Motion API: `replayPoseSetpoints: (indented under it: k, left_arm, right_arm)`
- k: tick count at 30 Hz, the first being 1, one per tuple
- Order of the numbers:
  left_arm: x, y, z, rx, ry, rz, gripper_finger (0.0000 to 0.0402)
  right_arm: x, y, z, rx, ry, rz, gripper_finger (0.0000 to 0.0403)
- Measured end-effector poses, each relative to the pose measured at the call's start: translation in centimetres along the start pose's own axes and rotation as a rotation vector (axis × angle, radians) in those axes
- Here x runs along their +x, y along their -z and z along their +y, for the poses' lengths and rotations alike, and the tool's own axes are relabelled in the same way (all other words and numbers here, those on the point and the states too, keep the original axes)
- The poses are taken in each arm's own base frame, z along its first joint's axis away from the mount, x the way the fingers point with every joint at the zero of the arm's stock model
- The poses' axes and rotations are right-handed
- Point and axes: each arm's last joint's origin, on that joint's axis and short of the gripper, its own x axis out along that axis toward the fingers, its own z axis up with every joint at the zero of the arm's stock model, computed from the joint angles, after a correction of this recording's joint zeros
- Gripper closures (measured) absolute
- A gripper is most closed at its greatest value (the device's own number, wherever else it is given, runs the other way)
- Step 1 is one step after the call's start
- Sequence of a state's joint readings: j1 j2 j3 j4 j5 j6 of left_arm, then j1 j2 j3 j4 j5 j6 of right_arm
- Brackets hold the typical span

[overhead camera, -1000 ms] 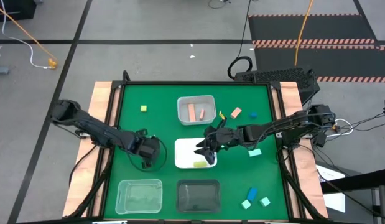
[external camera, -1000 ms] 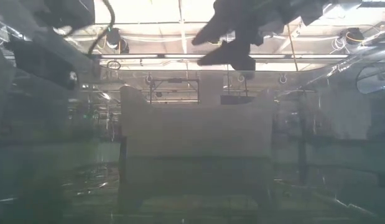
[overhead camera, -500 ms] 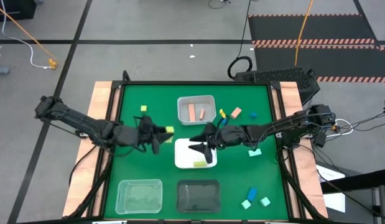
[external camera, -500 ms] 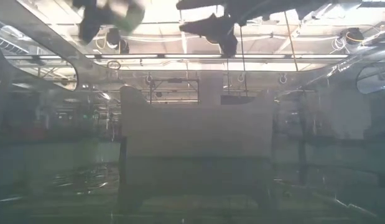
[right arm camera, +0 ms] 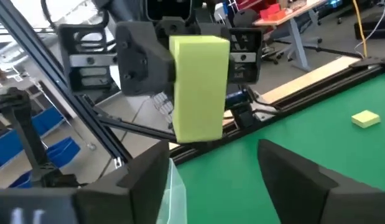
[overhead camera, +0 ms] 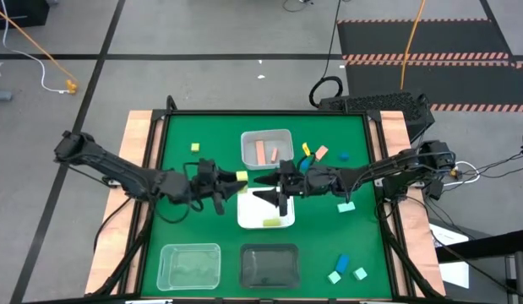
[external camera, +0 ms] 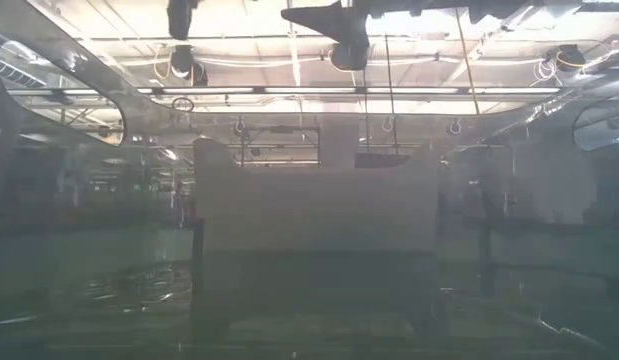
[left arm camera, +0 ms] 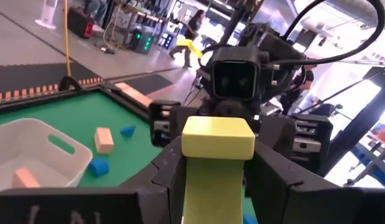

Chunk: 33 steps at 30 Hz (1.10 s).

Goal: Sort & place blocks by color
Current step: Put the bottom green block into the white bin

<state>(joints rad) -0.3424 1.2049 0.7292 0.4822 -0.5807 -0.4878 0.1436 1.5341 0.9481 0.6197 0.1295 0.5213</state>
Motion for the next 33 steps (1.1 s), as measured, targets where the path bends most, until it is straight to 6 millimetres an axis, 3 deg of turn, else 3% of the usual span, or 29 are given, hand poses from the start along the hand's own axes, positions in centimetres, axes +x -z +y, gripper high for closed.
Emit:
replayPoseSetpoints:
  k: [9,18,24,33]
  left_arm:
    - [2.1,2.3,0.0,0.025,0.005,-0.022,0.0274]
    - [2.8,2.8,-0.2,-0.035,0.039,-0.063,0.0274]
    - [2.8,2.8,-0.2,-0.045,0.045,-0.066,0.0274]
    - [2.9,2.7,-0.2,-0.067,0.06,-0.06,0.0274]
  right_arm:
    - [0.0,0.3,-0.1,0.08,0.018,0.027,0.0116]
    - [0.0,0.3,-0.2,0.059,0.018,0.028,0.0126]
    - [0.0,0.3,-0.1,0.067,0.016,0.028,0.0163]
    - [0.0,0.1,0.0,0.068,-0.011,0.014,0.0265]
